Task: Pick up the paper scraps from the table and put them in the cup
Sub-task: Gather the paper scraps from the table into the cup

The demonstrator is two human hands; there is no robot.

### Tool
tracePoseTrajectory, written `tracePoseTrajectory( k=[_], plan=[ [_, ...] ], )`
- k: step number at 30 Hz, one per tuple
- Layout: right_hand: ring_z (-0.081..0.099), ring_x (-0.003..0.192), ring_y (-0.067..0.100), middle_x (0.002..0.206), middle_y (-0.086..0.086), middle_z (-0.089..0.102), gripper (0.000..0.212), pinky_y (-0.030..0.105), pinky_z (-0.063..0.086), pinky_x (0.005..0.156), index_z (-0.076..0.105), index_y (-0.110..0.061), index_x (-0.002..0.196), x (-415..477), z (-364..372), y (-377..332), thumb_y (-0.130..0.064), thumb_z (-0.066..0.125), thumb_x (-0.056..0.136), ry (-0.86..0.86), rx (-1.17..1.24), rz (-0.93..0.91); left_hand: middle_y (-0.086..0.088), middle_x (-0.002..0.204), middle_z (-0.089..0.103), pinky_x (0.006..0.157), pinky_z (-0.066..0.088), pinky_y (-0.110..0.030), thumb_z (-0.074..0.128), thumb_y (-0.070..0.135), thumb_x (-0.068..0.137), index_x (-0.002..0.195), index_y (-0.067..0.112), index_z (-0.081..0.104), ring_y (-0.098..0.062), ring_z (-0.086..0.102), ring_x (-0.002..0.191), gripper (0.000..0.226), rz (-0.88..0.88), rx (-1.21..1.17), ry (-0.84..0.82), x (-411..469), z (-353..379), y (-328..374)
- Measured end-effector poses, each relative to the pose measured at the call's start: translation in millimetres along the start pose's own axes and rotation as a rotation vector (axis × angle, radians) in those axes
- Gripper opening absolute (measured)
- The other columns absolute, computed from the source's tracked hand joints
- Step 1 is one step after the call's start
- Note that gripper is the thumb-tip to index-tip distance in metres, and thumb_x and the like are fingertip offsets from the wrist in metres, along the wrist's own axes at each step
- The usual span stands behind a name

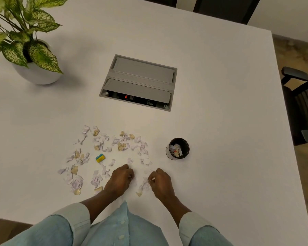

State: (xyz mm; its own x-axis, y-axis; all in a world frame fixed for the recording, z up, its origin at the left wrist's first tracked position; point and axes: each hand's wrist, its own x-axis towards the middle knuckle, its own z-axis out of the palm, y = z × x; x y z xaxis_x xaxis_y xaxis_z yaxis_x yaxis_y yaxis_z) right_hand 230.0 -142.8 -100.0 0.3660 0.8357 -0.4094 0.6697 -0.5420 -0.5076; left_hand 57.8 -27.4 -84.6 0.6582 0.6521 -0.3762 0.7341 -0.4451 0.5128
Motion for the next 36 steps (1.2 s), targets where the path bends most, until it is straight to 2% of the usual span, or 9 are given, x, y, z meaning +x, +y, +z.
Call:
tracePoseTrajectory(
  k=[4, 8, 11, 19, 23, 26, 28, 33, 36],
  plan=[
    [0.07, 0.069, 0.013, 0.085, -0.002, 0.072, 0.005, 0.034, 0.063, 0.069, 0.079, -0.016, 0.085, -5, -13, -1, -0.012, 0.082, 0.083, 0.12, 0.263, 0.154, 0.002, 0.085, 0.069, 0.069, 0.049, -0.027, 0.074, 0.002, 0.082, 0.083, 0.019, 0.076, -0.013, 0.06, 0.075, 0.016, -0.058, -0.149, 0.112, 6, -9, 16],
    [0.073, 0.063, 0.01, 0.079, -0.002, 0.074, 0.03, 0.031, 0.063, 0.061, 0.071, -0.03, 0.073, -11, -50, -16, -0.003, 0.084, 0.079, 0.277, 0.538, 0.194, 0.003, 0.078, 0.07, 0.065, 0.054, -0.029, 0.074, 0.001, 0.081, 0.077, 0.018, 0.076, -0.013, 0.065, 0.07, 0.017, -0.019, -0.3, 0.231, 18, -35, 59],
    [0.073, 0.062, 0.007, 0.08, -0.002, 0.075, 0.021, 0.026, 0.061, 0.062, 0.075, -0.021, 0.078, -13, -85, -24, -0.003, 0.085, 0.079, 0.39, 0.603, 0.167, 0.004, 0.077, 0.071, 0.064, 0.054, -0.026, 0.073, 0.0, 0.082, 0.078, 0.016, 0.075, -0.012, 0.066, 0.069, 0.017, 0.093, -0.36, 0.295, 33, -58, 97],
    [0.069, 0.069, 0.01, 0.082, -0.003, 0.074, 0.012, 0.03, 0.058, 0.067, 0.076, -0.023, 0.078, 10, -148, -6, -0.017, 0.087, 0.076, 0.669, 0.39, 0.238, 0.0, 0.087, 0.07, 0.068, 0.049, -0.027, 0.074, 0.008, 0.087, 0.087, 0.015, 0.076, -0.013, 0.062, 0.075, 0.007, 0.171, -0.273, 0.264, 81, -73, 154],
    [0.069, 0.073, 0.018, 0.086, 0.003, 0.074, 0.009, 0.029, 0.054, 0.067, 0.077, -0.019, 0.085, 25, -154, -2, -0.012, 0.08, 0.081, 0.646, 0.264, 0.287, -0.006, 0.094, 0.071, 0.072, 0.045, -0.028, 0.07, 0.009, 0.088, 0.093, 0.011, 0.075, -0.022, 0.064, 0.086, 0.008, 0.155, -0.186, 0.179, 98, -66, 171],
    [0.067, 0.076, 0.018, 0.089, 0.004, 0.073, 0.013, 0.025, 0.048, 0.067, 0.076, -0.018, 0.094, 30, -150, -1, -0.012, 0.076, 0.083, 0.586, 0.239, 0.336, -0.008, 0.099, 0.074, 0.079, 0.053, -0.036, 0.069, 0.013, 0.089, 0.101, 0.008, 0.075, -0.025, 0.067, 0.09, 0.014, 0.154, -0.176, 0.129, 104, -62, 180],
    [0.067, 0.081, 0.021, 0.092, 0.005, 0.072, 0.017, 0.029, 0.051, 0.071, 0.074, -0.017, 0.101, 29, -149, -2, -0.012, 0.074, 0.085, 0.564, 0.237, 0.326, -0.008, 0.099, 0.076, 0.083, 0.057, -0.042, 0.067, 0.009, 0.089, 0.104, 0.008, 0.074, -0.025, 0.069, 0.089, 0.017, 0.192, -0.206, 0.107, 103, -59, 182],
    [0.065, 0.088, 0.025, 0.102, 0.009, 0.066, 0.021, 0.029, 0.047, 0.077, 0.07, -0.011, 0.111, 16, -152, -13, -0.009, 0.069, 0.09, 0.577, 0.219, 0.249, -0.003, 0.105, 0.078, 0.087, 0.057, -0.037, 0.063, 0.006, 0.092, 0.108, 0.012, 0.076, -0.02, 0.071, 0.094, 0.021, 0.234, -0.336, 0.165, 91, -58, 172],
    [0.067, 0.086, 0.021, 0.103, 0.006, 0.067, 0.018, 0.03, 0.054, 0.075, 0.07, -0.014, 0.108, 9, -143, -18, -0.009, 0.069, 0.09, 0.603, 0.207, 0.179, 0.004, 0.099, 0.075, 0.085, 0.057, -0.04, 0.066, 0.014, 0.093, 0.102, 0.018, 0.074, -0.014, 0.067, 0.091, 0.013, 0.208, -0.333, 0.241, 81, -55, 147]
  ],
)
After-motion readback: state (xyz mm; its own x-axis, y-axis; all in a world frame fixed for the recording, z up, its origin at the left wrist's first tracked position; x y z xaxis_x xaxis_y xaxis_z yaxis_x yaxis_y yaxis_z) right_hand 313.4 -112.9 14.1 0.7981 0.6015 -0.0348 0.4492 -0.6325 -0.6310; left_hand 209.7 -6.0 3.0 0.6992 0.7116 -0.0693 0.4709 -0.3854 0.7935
